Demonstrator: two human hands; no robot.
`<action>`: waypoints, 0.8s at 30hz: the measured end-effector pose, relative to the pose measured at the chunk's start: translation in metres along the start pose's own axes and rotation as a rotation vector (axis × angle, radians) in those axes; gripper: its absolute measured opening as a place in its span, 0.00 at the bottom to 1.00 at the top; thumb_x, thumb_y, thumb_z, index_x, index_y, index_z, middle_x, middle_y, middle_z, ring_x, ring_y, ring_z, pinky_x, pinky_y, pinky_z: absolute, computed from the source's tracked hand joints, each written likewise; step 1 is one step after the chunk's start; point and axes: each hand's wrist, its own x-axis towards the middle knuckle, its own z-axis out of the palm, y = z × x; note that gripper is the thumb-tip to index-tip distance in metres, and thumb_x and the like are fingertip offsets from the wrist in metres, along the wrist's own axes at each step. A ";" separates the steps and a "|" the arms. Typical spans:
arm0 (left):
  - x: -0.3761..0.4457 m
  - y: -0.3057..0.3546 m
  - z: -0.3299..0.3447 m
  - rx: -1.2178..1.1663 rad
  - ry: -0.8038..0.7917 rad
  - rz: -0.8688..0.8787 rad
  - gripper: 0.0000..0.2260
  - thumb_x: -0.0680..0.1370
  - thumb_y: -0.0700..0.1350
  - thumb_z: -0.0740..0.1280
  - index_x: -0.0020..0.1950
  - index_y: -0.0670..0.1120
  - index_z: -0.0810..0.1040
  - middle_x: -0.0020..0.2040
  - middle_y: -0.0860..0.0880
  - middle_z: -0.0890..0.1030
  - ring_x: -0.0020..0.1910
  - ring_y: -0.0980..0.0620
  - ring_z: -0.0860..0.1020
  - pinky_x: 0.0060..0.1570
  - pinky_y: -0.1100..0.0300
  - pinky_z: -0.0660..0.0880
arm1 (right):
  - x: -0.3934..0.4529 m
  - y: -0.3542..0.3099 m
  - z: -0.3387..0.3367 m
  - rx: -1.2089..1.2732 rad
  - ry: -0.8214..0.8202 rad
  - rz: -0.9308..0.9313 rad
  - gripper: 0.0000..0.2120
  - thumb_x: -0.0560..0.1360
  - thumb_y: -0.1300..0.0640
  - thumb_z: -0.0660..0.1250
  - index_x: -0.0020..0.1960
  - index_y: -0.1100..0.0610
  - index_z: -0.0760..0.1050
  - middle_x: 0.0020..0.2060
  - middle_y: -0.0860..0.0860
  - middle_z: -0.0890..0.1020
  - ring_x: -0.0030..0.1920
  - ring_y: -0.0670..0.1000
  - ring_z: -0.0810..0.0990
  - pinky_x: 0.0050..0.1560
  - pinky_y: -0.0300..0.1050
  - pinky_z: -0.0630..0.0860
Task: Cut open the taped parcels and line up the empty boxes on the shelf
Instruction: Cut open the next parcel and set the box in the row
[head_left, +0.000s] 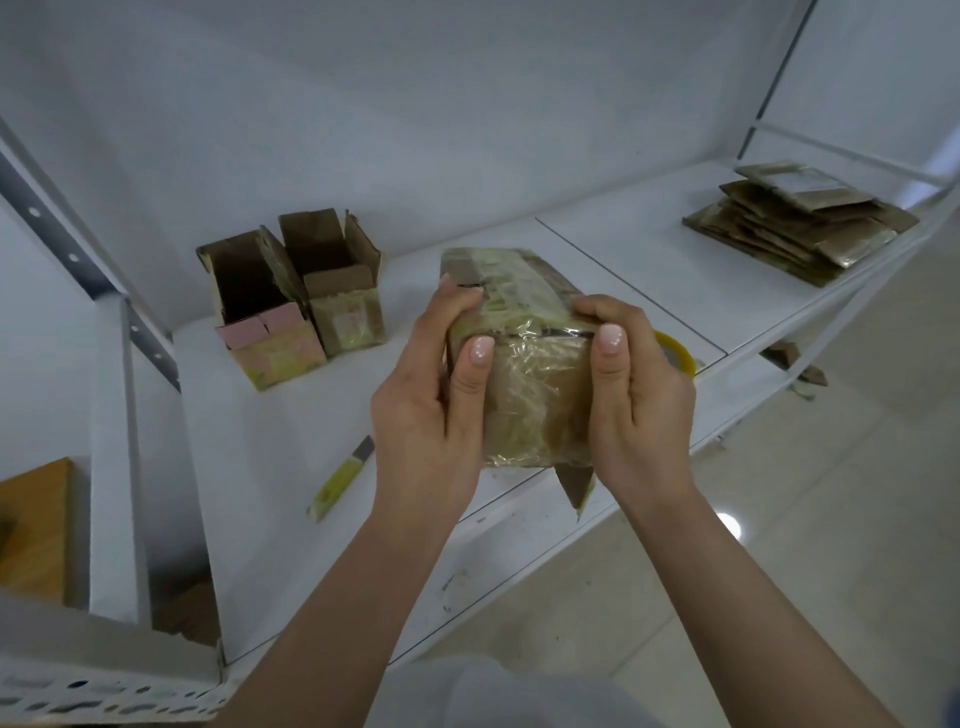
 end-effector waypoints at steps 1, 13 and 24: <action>0.000 -0.002 -0.001 -0.015 -0.008 0.011 0.16 0.82 0.53 0.57 0.65 0.49 0.75 0.67 0.50 0.77 0.64 0.61 0.75 0.59 0.68 0.72 | -0.001 0.002 0.000 -0.008 0.005 -0.009 0.23 0.82 0.45 0.50 0.62 0.56 0.77 0.41 0.48 0.82 0.42 0.46 0.78 0.40 0.53 0.77; 0.038 -0.019 -0.018 -0.045 0.048 -0.273 0.12 0.83 0.56 0.56 0.50 0.55 0.78 0.42 0.62 0.80 0.44 0.69 0.77 0.44 0.72 0.72 | 0.009 0.027 -0.004 0.046 -0.093 0.050 0.23 0.82 0.43 0.54 0.71 0.53 0.71 0.59 0.50 0.82 0.58 0.45 0.81 0.55 0.48 0.80; 0.101 -0.008 -0.039 -0.393 -0.005 -0.700 0.12 0.80 0.56 0.65 0.50 0.49 0.82 0.44 0.50 0.86 0.44 0.51 0.85 0.43 0.56 0.82 | 0.000 0.043 0.002 -0.326 -0.547 -0.118 0.42 0.69 0.46 0.73 0.76 0.57 0.59 0.69 0.54 0.72 0.65 0.55 0.71 0.60 0.48 0.70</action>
